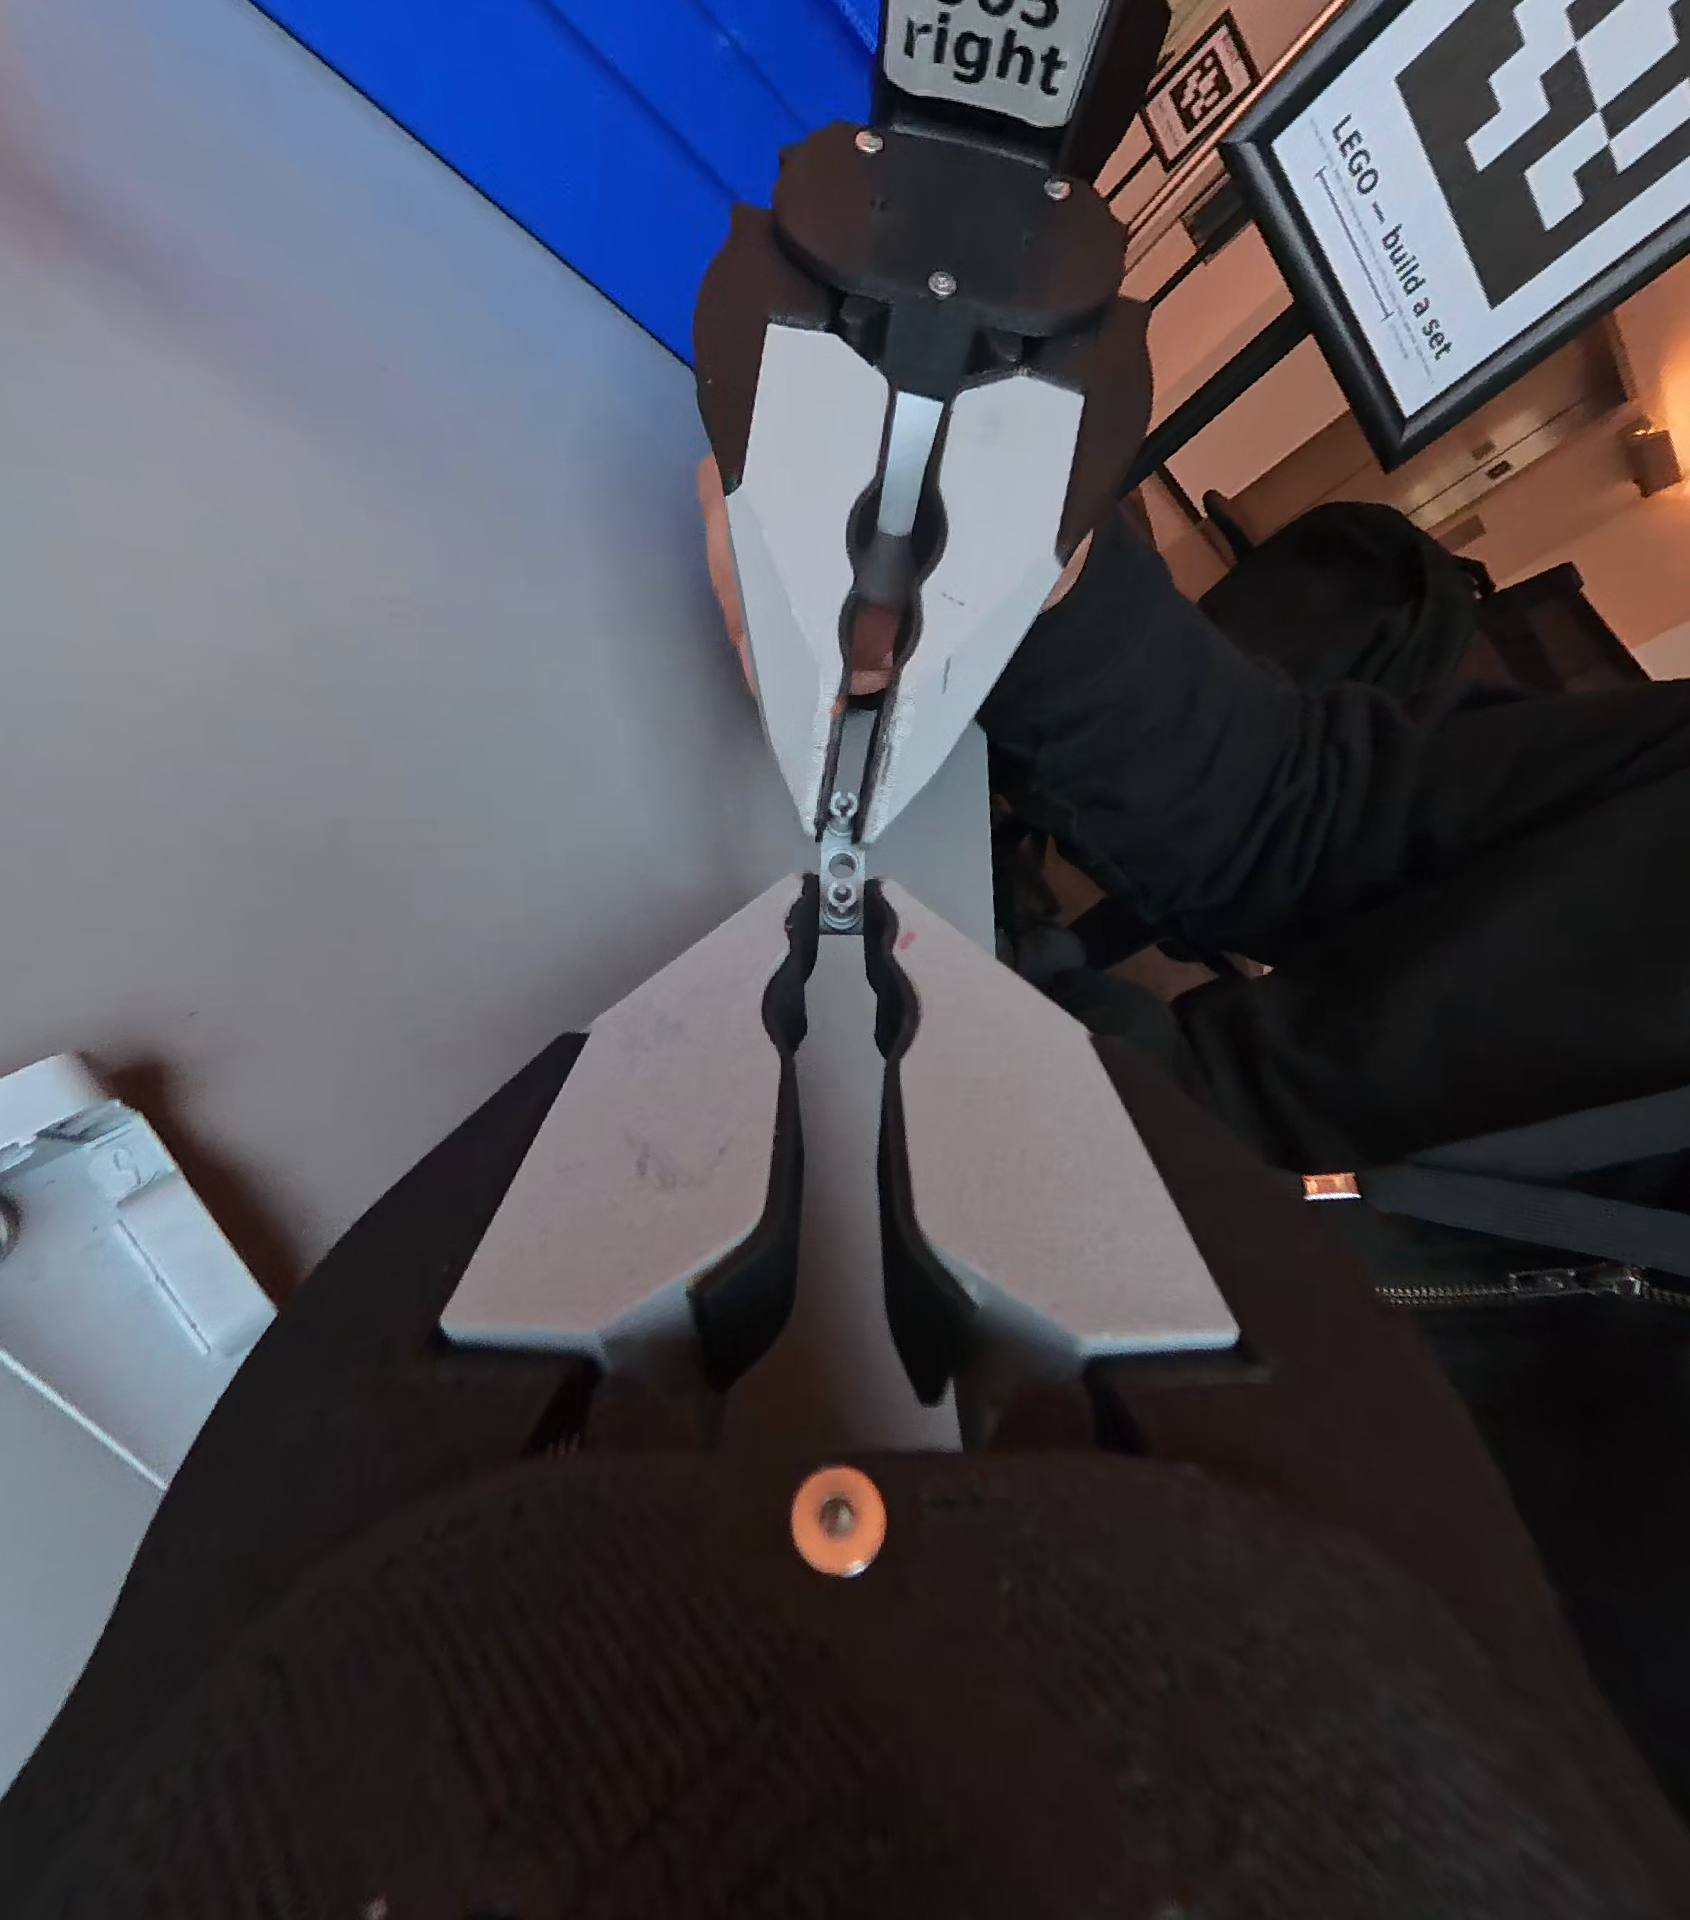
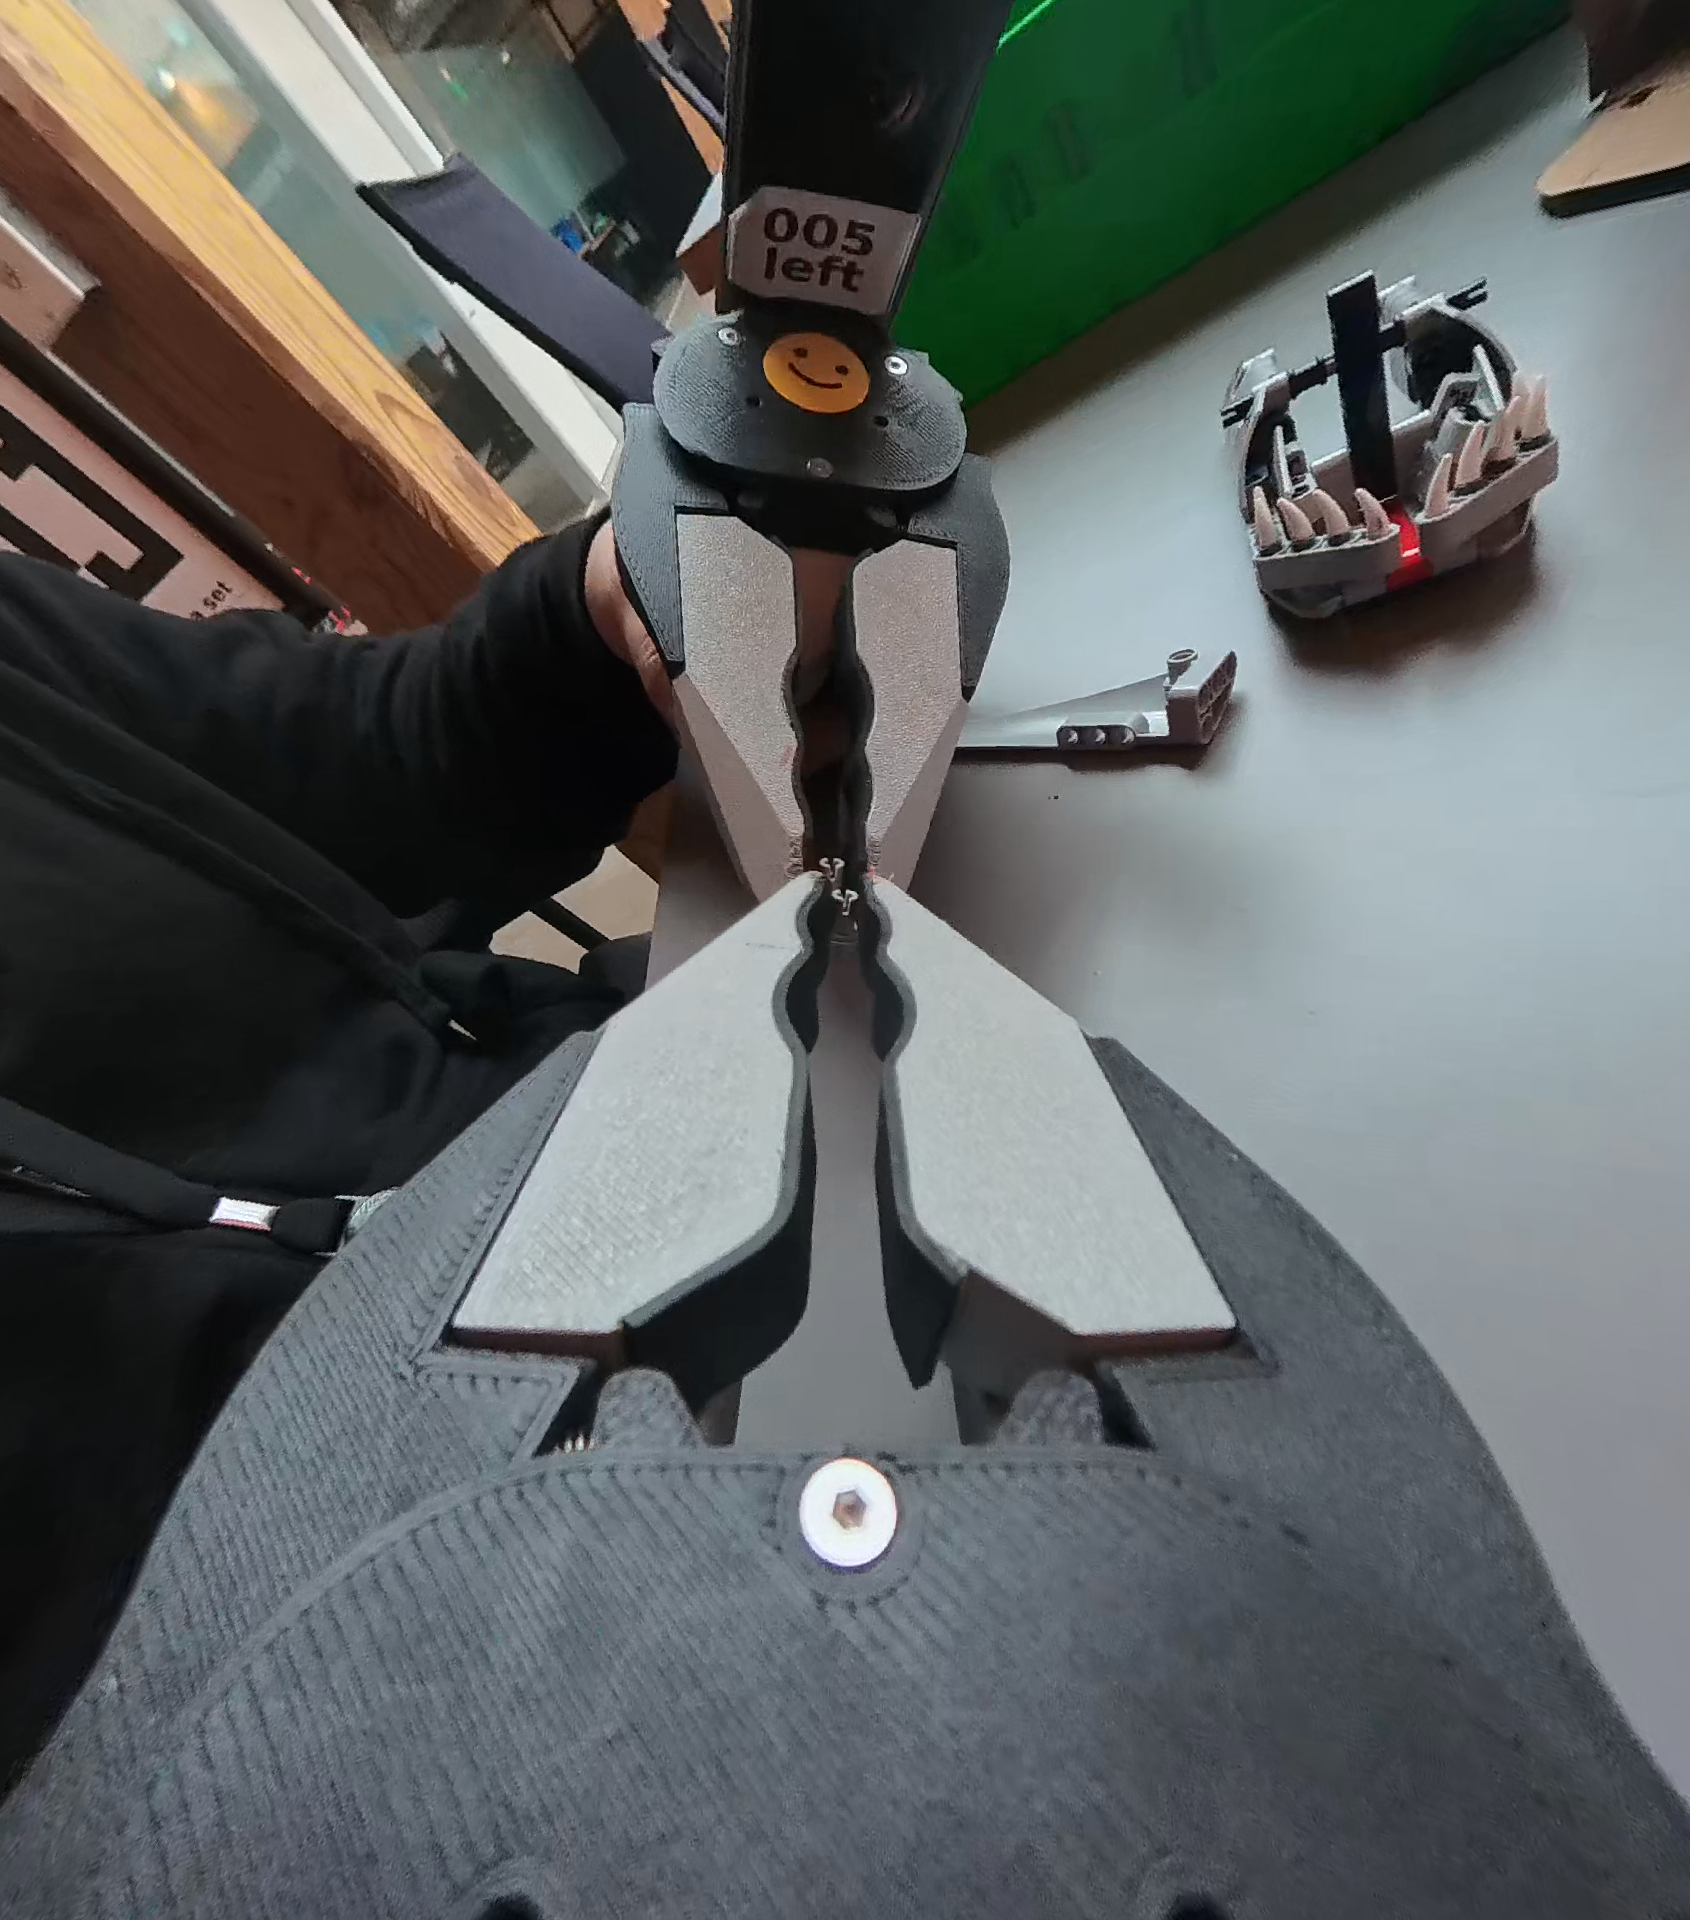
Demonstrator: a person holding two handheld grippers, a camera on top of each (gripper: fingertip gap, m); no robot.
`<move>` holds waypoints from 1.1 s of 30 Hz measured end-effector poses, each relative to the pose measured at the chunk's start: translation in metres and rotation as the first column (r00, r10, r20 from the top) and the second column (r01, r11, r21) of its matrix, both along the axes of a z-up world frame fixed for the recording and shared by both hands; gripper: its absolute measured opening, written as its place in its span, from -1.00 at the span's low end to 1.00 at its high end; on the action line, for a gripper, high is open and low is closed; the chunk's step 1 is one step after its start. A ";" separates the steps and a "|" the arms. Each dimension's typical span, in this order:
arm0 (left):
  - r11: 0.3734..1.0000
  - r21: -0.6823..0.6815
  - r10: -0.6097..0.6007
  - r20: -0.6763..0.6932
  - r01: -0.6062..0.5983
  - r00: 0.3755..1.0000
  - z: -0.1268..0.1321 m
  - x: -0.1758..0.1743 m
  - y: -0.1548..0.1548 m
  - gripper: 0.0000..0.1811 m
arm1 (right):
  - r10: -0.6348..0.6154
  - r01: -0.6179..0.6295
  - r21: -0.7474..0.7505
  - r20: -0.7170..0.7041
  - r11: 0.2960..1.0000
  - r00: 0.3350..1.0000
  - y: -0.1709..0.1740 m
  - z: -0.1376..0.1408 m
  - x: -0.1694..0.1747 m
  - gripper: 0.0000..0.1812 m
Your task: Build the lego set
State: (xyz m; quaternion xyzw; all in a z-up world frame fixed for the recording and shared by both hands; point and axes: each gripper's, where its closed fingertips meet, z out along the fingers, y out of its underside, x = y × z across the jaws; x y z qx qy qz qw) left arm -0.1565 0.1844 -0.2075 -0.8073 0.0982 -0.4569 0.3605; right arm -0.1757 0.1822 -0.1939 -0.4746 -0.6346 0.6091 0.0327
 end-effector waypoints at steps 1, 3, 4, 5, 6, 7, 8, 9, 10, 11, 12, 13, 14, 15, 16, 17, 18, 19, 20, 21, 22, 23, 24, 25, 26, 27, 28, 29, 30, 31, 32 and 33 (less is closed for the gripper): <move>1.000 0.000 -0.001 0.001 0.001 1.000 0.000 0.000 0.000 -0.95 | 0.001 -0.001 -0.004 0.004 1.000 1.000 0.000 0.000 0.000 -0.99; 1.000 0.011 0.012 0.008 -0.013 1.000 0.000 0.000 0.002 -0.95 | -0.006 0.006 -0.022 0.008 1.000 1.000 0.002 0.000 0.000 -0.99; 1.000 0.020 0.024 0.020 -0.024 1.000 0.002 0.000 0.004 -0.95 | -0.014 0.014 -0.034 0.002 0.999 1.000 0.004 0.002 -0.001 -0.99; 0.999 0.030 0.038 0.040 -0.039 0.998 0.005 -0.001 0.006 -0.95 | -0.024 0.024 -0.052 -0.009 0.998 1.000 0.006 0.005 -0.002 -1.00; 0.998 0.039 0.053 0.061 -0.055 0.997 0.008 -0.001 0.008 -0.95 | -0.031 0.030 -0.073 -0.014 0.997 0.999 0.007 0.007 -0.002 -1.00; 0.996 0.046 0.068 0.079 -0.072 0.994 0.010 -0.002 0.010 -0.95 | -0.034 0.033 -0.089 -0.012 0.996 0.999 0.009 0.007 -0.002 -0.99; 0.994 0.055 0.089 0.099 -0.095 0.991 0.012 -0.004 0.013 -0.95 | -0.034 0.033 -0.100 -0.008 0.994 0.999 0.009 0.008 -0.002 -1.00; 0.991 0.067 0.104 0.124 -0.113 0.987 0.016 -0.005 0.015 -0.95 | -0.034 0.033 -0.108 -0.013 0.994 0.999 0.010 0.009 -0.002 -1.00; 0.990 0.072 0.110 0.139 -0.121 0.984 0.018 -0.005 0.016 -0.95 | -0.040 0.037 -0.116 -0.022 0.993 0.999 0.011 0.010 -0.002 -1.00; 0.989 0.076 0.114 0.141 -0.126 0.983 0.018 -0.005 0.017 -0.95 | -0.042 0.038 -0.123 -0.024 0.992 0.999 0.011 0.011 -0.002 -1.00; 0.988 0.083 0.117 0.135 -0.128 0.984 0.019 -0.005 0.017 -0.94 | -0.043 0.039 -0.129 -0.026 0.991 0.999 0.012 0.012 -0.002 -1.00; 0.987 0.089 0.120 0.130 -0.132 0.984 0.019 -0.005 0.017 -0.94 | -0.046 0.042 -0.133 -0.029 0.990 0.999 0.012 0.012 -0.002 -1.00; 0.986 0.092 0.125 0.129 -0.138 0.984 0.020 -0.005 0.018 -0.94 | -0.054 0.049 -0.132 -0.033 0.990 0.998 0.013 0.013 -0.002 -1.00; 0.984 0.098 0.138 0.132 -0.152 0.982 0.021 -0.006 0.020 -0.95 | -0.068 0.062 -0.129 -0.043 0.990 0.997 0.014 0.014 -0.003 -1.00; 0.981 0.110 0.145 0.139 -0.161 0.980 0.022 -0.007 0.021 -0.95 | -0.083 0.075 -0.132 -0.058 0.988 0.995 0.016 0.016 -0.004 -1.00; 0.979 0.120 0.146 0.147 -0.164 0.978 0.025 -0.007 0.021 -0.94 | -0.093 0.082 -0.147 -0.068 0.986 0.993 0.016 0.018 -0.004 -1.00; 0.978 0.124 0.145 0.152 -0.165 0.978 0.026 -0.007 0.021 -0.94 | -0.106 0.092 -0.173 -0.074 0.981 0.992 0.017 0.021 -0.006 -1.00; 0.979 0.124 0.141 0.156 -0.161 0.978 0.026 -0.007 0.020 -0.90 | -0.123 0.104 -0.201 -0.085 0.974 0.989 0.019 0.024 -0.007 -1.00; 0.981 0.118 0.137 0.159 -0.157 0.978 0.026 -0.006 0.020 -0.84 | -0.133 0.109 -0.220 -0.097 0.969 0.986 0.020 0.027 -0.007 -1.00; 0.982 0.117 0.130 0.163 -0.150 0.978 0.027 -0.005 0.020 -0.84 | -0.132 0.107 -0.225 -0.101 0.968 0.986 0.020 0.028 -0.007 -1.00; 0.978 0.138 0.133 0.165 -0.156 0.977 0.029 -0.005 0.020 -0.92 | -0.131 0.106 -0.222 -0.101 0.969 0.986 0.019 0.028 -0.007 -1.00; 0.971 0.160 0.153 0.150 -0.177 0.977 0.029 -0.006 0.022 -0.94 | -0.137 0.111 -0.221 -0.108 0.969 0.985 0.020 0.029 -0.007 -1.00; 0.969 0.169 0.157 0.135 -0.179 0.978 0.029 -0.006 0.022 -0.95 | -0.143 0.116 -0.218 -0.113 0.969 0.983 0.020 0.029 -0.007 -1.00; 0.966 0.184 0.161 0.121 -0.181 0.980 0.030 -0.007 0.022 -0.94 | -0.147 0.118 -0.218 -0.119 0.969 0.982 0.020 0.030 -0.007 -1.00; 0.963 0.196 0.166 0.110 -0.185 0.980 0.030 -0.007 0.022 -0.94 | -0.149 0.119 -0.219 -0.123 0.968 0.981 0.020 0.030 -0.007 -1.00; 0.962 0.201 0.167 0.109 -0.186 0.980 0.031 -0.007 0.022 -0.94 | -0.148 0.117 -0.222 -0.128 0.968 0.981 0.020 0.031 -0.007 -1.00; 0.961 0.205 0.164 0.115 -0.185 0.980 0.032 -0.007 0.022 -0.94 | -0.143 0.110 -0.227 -0.135 0.968 0.981 0.020 0.032 -0.006 -1.00; 0.959 0.215 0.162 0.116 -0.184 0.980 0.033 -0.006 0.021 -0.94 | -0.135 0.100 -0.230 -0.142 0.968 0.981 0.019 0.034 -0.005 -1.00; 0.956 0.228 0.162 0.105 -0.182 0.981 0.033 -0.006 0.021 -0.94 | -0.123 0.087 -0.228 -0.147 0.970 0.981 0.018 0.034 -0.003 -0.98; 0.955 0.243 0.156 0.084 -0.172 0.984 0.034 -0.006 0.020 -0.94 | -0.114 0.079 -0.217 -0.151 0.973 0.982 0.016 0.034 -0.002 -0.97; 0.954 0.255 0.147 0.065 -0.159 0.987 0.034 -0.005 0.018 -0.94 | -0.111 0.078 -0.201 -0.157 0.976 0.981 0.015 0.033 -0.002 -0.99; 0.952 0.263 0.146 0.056 -0.155 0.988 0.034 -0.004 0.018 -0.94 | -0.112 0.080 -0.185 -0.168 0.979 0.979 0.015 0.034 -0.002 -1.00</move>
